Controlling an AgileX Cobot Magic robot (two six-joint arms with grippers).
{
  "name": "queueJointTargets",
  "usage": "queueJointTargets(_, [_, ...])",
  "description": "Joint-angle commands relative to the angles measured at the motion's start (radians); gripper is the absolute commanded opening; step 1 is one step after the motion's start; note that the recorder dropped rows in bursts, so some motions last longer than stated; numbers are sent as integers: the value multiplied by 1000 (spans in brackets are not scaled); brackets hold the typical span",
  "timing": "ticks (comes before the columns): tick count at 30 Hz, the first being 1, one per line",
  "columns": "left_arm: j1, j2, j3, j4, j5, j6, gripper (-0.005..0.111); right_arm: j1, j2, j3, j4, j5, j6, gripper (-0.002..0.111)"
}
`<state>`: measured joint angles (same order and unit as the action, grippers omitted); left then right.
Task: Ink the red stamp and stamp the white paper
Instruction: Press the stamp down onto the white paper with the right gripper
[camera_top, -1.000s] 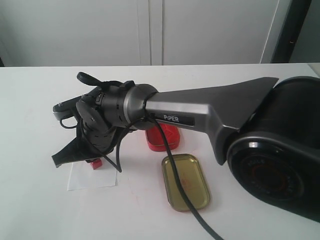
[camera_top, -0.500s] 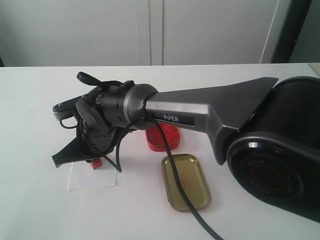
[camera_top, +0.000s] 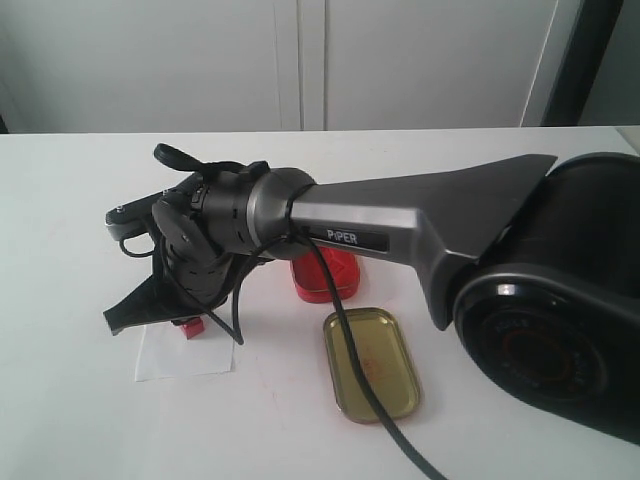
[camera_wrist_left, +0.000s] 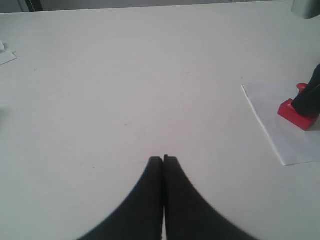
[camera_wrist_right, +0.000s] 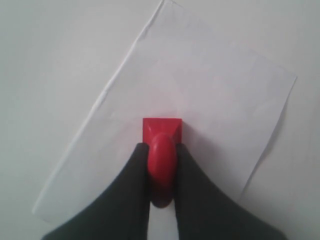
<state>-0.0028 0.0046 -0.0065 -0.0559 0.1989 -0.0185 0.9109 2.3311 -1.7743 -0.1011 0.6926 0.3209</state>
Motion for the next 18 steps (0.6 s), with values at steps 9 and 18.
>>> queueJointTargets(9, [1, -5, 7, -4, -4, 0, 0, -3, 52, 54, 7, 90, 5, 0])
queueJointTargets(18, [1, -5, 7, -4, -4, 0, 0, -3, 24, 54, -8, 88, 22, 0])
